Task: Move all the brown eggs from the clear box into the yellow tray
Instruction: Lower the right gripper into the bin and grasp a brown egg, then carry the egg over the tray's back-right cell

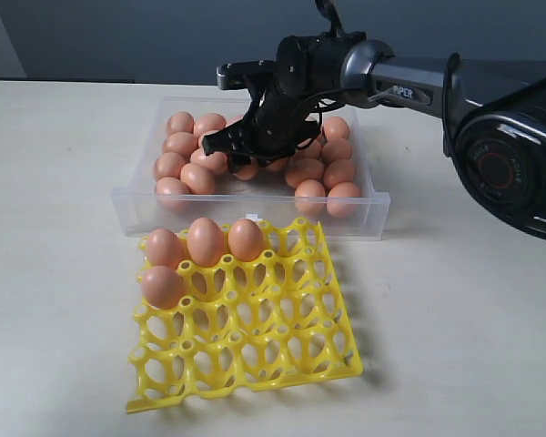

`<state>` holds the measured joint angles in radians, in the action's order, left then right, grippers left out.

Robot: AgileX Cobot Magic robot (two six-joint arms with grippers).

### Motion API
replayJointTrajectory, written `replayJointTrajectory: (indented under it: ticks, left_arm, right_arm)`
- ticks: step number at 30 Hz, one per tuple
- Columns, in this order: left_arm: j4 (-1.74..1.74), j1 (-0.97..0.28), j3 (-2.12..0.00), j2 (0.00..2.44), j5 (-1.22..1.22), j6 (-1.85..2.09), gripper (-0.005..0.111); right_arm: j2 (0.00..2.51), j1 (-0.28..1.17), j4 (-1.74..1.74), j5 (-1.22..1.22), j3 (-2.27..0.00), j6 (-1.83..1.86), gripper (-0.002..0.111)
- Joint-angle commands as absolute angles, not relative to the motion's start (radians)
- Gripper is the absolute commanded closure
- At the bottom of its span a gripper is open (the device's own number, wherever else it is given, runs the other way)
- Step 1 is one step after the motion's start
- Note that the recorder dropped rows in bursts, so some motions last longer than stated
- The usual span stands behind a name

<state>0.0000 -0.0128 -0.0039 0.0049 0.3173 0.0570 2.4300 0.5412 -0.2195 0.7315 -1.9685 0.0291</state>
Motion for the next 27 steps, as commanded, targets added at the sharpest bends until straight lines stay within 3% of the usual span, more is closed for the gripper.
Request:
replayJointTrajectory:
  ticks: [1,3,4,11,19,23,27]
  left_arm:
    - [0.0,-0.009,0.0,0.0,0.307,0.057,0.106]
    - [0.0,-0.009,0.0,0.0,0.307,0.057,0.106]
    - [0.0,-0.009,0.0,0.0,0.307,0.057,0.106]
    - [0.0,-0.009,0.0,0.0,0.307,0.057,0.106]
    - [0.0,-0.009,0.0,0.0,0.307,0.057,0.106]
    - [0.0,-0.009,0.0,0.0,0.307,0.057,0.106]
    - [0.0,-0.009,0.0,0.0,0.307,0.057,0.106]
  right_arm:
    - [2.446,0.535,-0.208,0.732,-1.971,0.03,0.089]
    - [2.446,0.535,-0.208,0.727,-1.971,0.03,0.106]
    - [2.446,0.535,-0.208,0.725,-1.971,0.027,0.108]
    - [2.404,0.541,-0.211,0.702,-1.969,0.031,0.108]
    - [2.204,0.61,-0.183,0.503,-1.897,0.053,0.108]
    - [2.05,0.639,-0.181,0.304,-1.705,0.053,0.108]
    - [1.861,0.642,-0.192,0.0,-1.36,0.049,0.108]
